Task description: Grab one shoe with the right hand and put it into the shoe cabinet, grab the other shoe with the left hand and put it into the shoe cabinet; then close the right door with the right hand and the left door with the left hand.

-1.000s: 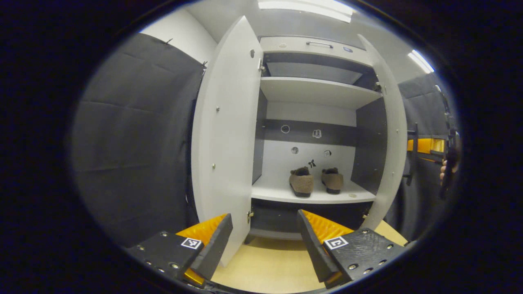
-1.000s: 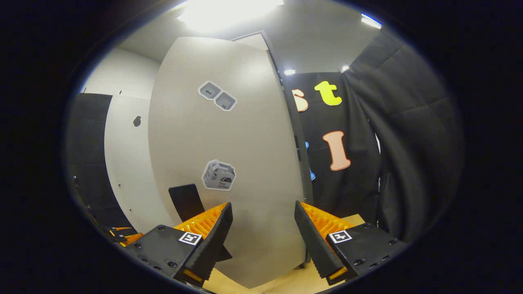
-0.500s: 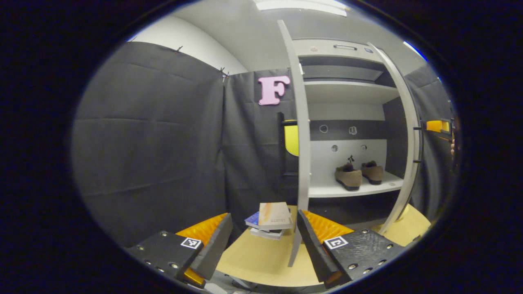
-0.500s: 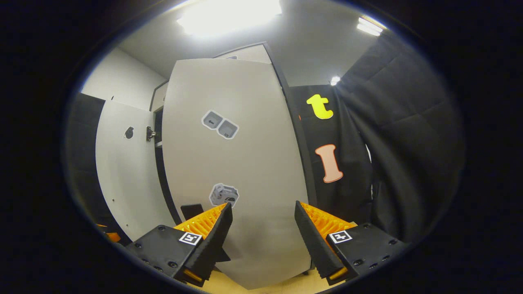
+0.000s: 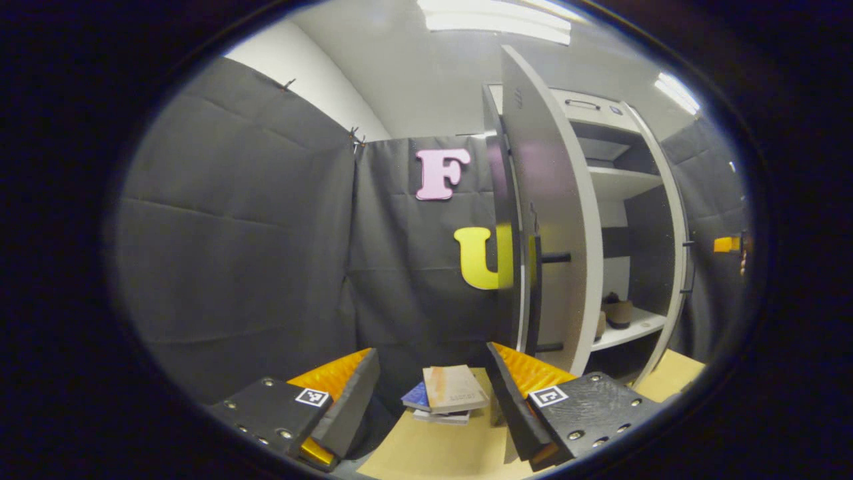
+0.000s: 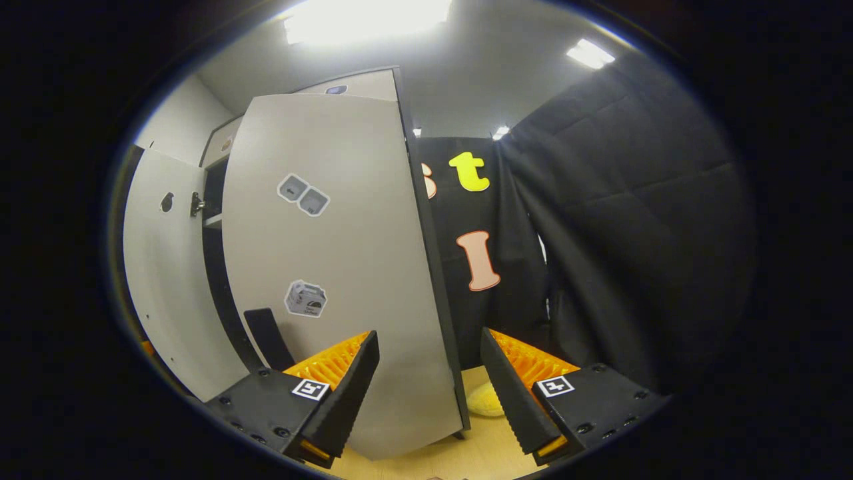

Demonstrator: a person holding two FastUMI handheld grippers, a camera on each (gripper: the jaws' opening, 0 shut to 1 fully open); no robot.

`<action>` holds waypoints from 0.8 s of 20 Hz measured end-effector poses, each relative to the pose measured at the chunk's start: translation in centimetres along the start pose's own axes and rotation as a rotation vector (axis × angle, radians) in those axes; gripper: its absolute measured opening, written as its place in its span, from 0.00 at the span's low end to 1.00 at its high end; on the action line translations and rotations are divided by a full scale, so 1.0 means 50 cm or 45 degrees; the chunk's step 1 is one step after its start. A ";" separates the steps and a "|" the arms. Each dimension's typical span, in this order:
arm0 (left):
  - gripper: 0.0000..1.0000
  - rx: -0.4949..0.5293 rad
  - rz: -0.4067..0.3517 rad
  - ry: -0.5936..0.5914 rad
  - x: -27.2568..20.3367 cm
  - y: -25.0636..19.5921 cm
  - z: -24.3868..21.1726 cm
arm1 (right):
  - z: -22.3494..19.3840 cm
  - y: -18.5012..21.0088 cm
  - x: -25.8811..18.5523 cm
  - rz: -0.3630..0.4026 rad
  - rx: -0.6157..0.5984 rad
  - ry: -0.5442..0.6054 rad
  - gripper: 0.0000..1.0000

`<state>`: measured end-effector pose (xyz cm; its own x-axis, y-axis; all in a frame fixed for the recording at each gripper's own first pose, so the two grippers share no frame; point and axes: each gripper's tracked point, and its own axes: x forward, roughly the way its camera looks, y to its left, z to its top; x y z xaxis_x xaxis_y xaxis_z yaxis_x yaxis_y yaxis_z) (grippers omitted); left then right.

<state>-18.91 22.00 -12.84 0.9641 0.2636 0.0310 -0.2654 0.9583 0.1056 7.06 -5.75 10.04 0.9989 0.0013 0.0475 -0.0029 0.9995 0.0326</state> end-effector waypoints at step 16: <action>0.95 -0.049 -0.350 -0.053 0.124 -0.088 0.068 | -0.084 -0.001 -0.073 -0.099 0.017 0.036 0.97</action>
<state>-11.78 19.04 -9.74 0.9988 -0.0110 0.0475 0.0073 0.9969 0.0780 3.59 -5.67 5.69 0.9970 -0.0753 0.0165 0.0744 0.9961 0.0482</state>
